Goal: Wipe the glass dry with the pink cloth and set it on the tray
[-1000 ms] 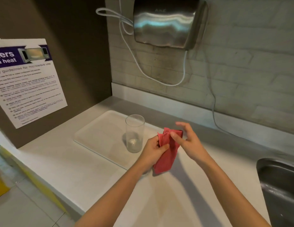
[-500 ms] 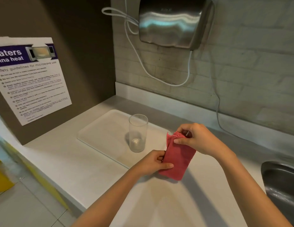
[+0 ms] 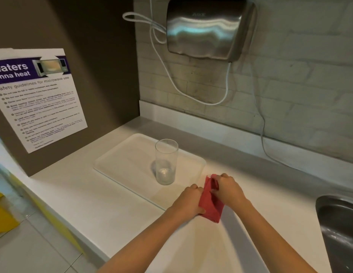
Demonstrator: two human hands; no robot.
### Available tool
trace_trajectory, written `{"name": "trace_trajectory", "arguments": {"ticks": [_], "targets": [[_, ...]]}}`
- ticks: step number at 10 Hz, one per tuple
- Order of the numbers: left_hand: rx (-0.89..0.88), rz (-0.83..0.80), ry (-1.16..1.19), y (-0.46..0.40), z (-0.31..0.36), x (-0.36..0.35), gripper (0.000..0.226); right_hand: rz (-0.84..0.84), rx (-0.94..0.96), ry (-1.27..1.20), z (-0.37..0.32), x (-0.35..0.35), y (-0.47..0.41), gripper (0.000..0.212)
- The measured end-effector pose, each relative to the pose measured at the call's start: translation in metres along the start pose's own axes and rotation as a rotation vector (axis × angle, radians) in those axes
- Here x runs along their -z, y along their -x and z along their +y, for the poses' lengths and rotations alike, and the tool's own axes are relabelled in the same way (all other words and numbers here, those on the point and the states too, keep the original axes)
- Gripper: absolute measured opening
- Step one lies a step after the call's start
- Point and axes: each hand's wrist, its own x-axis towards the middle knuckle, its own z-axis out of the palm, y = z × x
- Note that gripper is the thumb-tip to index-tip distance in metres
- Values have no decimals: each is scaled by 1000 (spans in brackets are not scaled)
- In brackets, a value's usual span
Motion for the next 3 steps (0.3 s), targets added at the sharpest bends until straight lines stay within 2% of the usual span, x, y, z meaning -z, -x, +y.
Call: {"name": "trace_trajectory", "arguments": {"ticks": [1,3], "targets": [[-5,2,0,5,0,2,50,-83,3,-7,-2,-12,5,31],[-22,58,31,10,1,10,49,-33,-11,35,-4,-15,5,40]]}}
